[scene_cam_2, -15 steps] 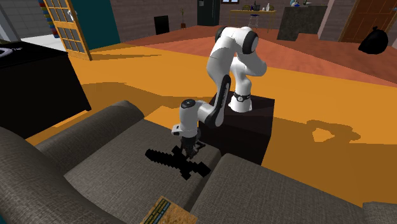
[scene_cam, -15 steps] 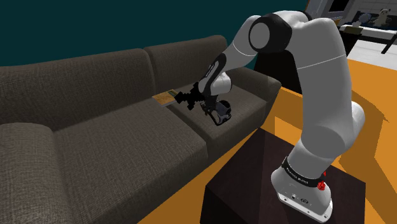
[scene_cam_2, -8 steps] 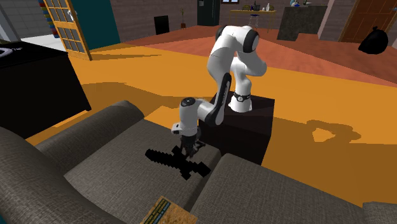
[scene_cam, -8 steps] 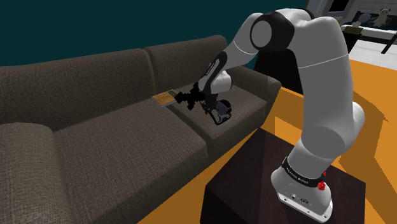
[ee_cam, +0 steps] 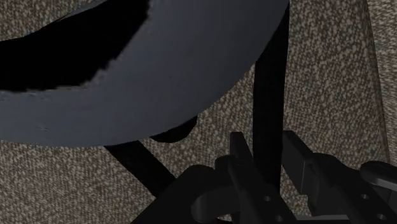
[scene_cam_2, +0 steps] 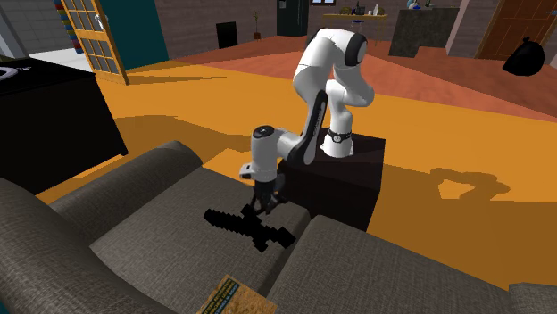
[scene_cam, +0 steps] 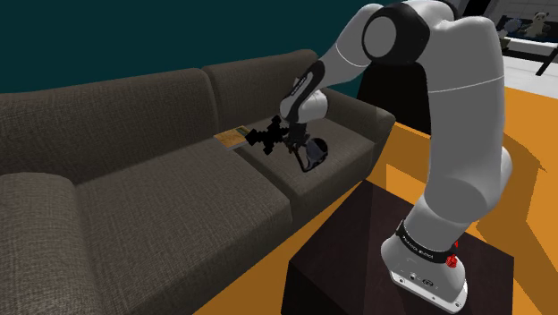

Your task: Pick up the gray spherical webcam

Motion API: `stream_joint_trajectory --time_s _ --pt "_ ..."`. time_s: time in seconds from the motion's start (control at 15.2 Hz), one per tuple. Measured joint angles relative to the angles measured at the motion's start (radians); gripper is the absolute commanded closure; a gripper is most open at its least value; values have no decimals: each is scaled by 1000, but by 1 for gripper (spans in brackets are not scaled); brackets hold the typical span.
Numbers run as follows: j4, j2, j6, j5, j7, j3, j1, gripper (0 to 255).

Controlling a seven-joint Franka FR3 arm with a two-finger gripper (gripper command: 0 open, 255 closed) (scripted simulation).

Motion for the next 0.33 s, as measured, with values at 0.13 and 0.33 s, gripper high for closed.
stream_joint_trajectory --time_s 0.13,0.33 --pt "-2 -22 -20 -7 4 -6 3 255" --pt "-6 -50 -44 -16 10 -13 8 255"
